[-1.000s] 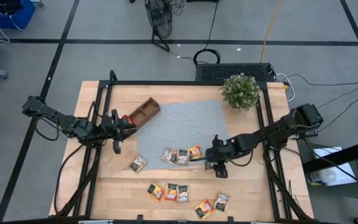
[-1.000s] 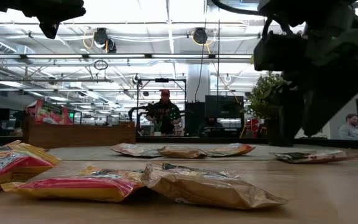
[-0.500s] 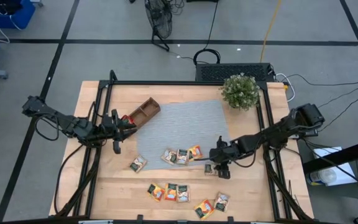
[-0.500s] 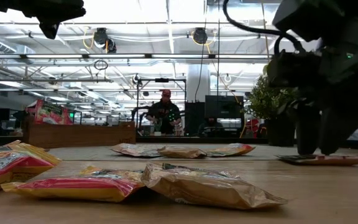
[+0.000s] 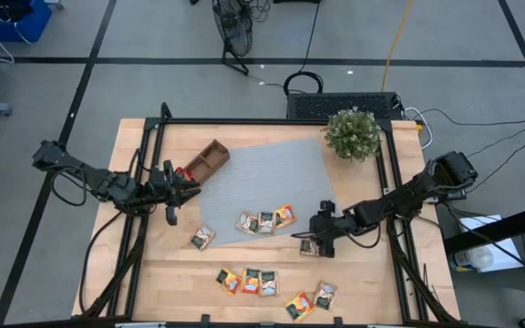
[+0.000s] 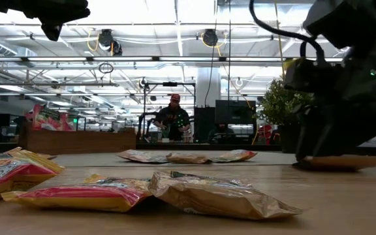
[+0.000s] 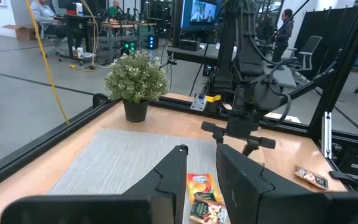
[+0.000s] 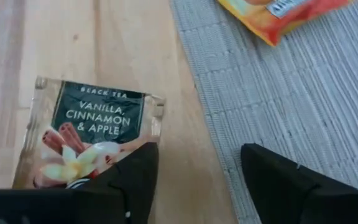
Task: Pick & Place Tea
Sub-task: Adjust the brown tea bag on the table, then put the yellow tea bag into the right section of the wooden organizer
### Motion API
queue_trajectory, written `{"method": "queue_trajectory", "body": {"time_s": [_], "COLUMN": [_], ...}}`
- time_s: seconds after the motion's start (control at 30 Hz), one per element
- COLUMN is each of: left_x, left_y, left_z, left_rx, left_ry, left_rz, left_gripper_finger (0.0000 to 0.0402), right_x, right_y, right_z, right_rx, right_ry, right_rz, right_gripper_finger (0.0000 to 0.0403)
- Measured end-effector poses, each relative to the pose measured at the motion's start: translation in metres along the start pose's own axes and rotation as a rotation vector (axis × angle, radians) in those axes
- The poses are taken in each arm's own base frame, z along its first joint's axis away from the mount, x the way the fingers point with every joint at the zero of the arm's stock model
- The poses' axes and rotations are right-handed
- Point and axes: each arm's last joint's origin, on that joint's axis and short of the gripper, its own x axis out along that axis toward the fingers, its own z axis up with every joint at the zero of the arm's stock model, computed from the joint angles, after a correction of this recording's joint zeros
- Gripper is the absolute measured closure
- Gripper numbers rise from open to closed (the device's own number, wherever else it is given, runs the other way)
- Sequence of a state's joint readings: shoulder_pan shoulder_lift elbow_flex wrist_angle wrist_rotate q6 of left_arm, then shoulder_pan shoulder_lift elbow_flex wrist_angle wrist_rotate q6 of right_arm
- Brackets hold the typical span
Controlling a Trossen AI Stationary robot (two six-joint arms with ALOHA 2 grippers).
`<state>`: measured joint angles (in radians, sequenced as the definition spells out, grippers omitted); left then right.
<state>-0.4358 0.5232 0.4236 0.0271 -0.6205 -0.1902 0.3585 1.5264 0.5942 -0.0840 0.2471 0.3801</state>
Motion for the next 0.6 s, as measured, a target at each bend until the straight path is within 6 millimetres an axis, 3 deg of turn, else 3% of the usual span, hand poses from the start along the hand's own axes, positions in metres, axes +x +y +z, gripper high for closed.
{"method": "queue_trajectory", "body": {"time_s": [0.13,0.27,0.47,0.6], "left_x": [0.0,0.0,0.0,0.0], "left_y": [0.0,0.0,0.0,0.0], "left_z": [0.0,0.0,0.0,0.0], "left_rx": [0.001,-0.001,-0.001,0.0], "left_ry": [0.001,-0.001,-0.001,0.0], "left_rz": [0.0,-0.001,0.0,0.0], "left_gripper_finger": [0.0309,0.0309,0.0309,0.0309], "right_x": [-0.006,-0.027,-0.051,-0.058], "right_y": [0.013,0.031,0.056,0.072], "right_z": [0.013,0.033,0.047,0.056], "right_rx": [-0.033,-0.112,-0.234,-0.241], "right_ry": [-0.08,-0.197,-0.226,-0.064], "right_rz": [0.178,0.329,0.288,0.217], "right_gripper_finger": [0.0205,0.0212,0.0221,0.0222]}}
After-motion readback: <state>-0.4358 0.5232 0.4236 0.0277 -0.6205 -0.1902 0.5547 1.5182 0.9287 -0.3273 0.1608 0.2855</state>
